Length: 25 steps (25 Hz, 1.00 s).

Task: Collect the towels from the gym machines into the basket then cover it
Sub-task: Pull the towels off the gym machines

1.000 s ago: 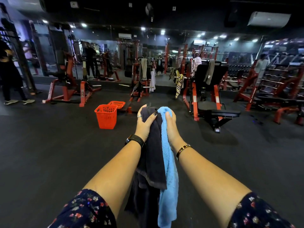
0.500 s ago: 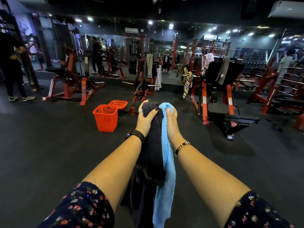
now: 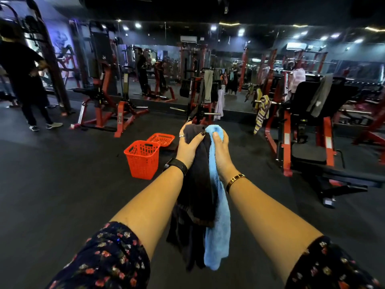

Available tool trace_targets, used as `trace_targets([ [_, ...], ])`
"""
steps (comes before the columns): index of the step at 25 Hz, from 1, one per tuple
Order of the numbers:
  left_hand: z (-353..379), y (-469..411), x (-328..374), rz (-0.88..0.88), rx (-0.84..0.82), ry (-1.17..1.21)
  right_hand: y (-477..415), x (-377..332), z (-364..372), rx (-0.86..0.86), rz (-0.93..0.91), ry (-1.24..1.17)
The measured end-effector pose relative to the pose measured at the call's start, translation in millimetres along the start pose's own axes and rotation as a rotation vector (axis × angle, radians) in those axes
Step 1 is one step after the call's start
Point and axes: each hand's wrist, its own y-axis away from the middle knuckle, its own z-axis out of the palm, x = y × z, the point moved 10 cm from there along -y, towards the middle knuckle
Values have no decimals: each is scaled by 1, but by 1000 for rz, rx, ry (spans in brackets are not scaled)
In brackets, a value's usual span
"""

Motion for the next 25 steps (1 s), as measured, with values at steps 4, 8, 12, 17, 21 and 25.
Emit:
trace_targets([
  [4, -18, -88, -38, 7, 63, 13, -99, 35, 28, -64, -18, -29],
  [8, -41, -184, -76, 6, 83, 36, -202, 68, 63, -89, -37, -29],
  [12, -69, -302, -116, -17, 108, 48, -319, 99, 105, -112, -31, -4],
  [17, -94, -438, -141, 15, 109, 0, -445, 110, 153, -169, -110, -22],
  [21, -119, -529, -189, 2, 151, -27, -540, 153, 183, -192, -105, -16],
  [25, -136, -621, -232, -11, 188, -2, -639, 187, 210, -213, -111, -7],
])
